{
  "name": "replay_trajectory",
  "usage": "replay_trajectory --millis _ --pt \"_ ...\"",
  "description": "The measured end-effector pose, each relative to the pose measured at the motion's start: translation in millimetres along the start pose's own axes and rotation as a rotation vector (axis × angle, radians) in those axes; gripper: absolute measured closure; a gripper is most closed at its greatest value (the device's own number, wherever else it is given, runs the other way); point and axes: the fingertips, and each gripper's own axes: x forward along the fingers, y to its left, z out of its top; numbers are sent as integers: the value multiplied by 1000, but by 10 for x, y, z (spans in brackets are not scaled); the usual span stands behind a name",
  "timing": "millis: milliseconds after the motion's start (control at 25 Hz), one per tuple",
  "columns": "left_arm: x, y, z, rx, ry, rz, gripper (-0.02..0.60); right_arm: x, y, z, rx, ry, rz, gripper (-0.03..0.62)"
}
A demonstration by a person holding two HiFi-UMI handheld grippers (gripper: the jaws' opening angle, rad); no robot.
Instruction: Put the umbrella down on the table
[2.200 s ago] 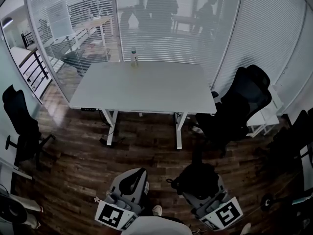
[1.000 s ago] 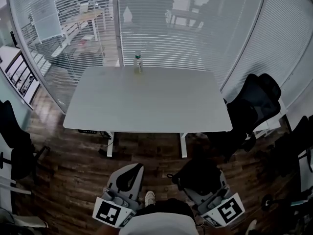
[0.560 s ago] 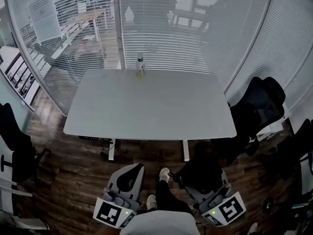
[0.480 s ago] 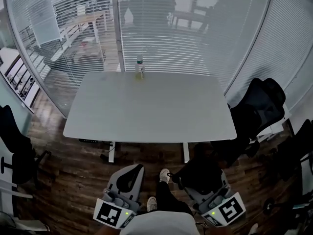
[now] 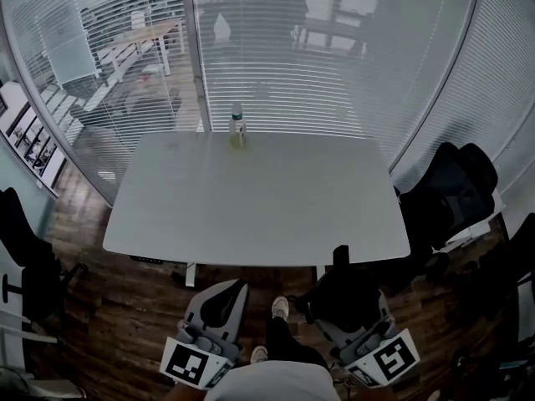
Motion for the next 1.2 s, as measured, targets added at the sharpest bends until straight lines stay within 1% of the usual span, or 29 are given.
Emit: replay_trajectory --millis 120,160,400,800,920,1000,1200 --pt "299 75 -7 -17 39 -2 569 174 -274 17 18 1 6 338" --pt "413 112 3 -18 41 1 569 236 -378 25 23 1 6 338" --pt "1090 353 28 0 32 14 570 611 -989 44 34 -9 9 338" --pt "2187 531 50 19 27 9 569 1054 -2023 95 28 -24 11 338" --pt "2415 594 23 20 20 14 570 1165 -2234 86 14 -23 17 338" --pt "2531 619 -6 5 30 16 569 1223 -2334 69 12 -18 22 338" --pt "2717 706 -29 4 28 20 569 1323 -2475 49 16 -10 33 338"
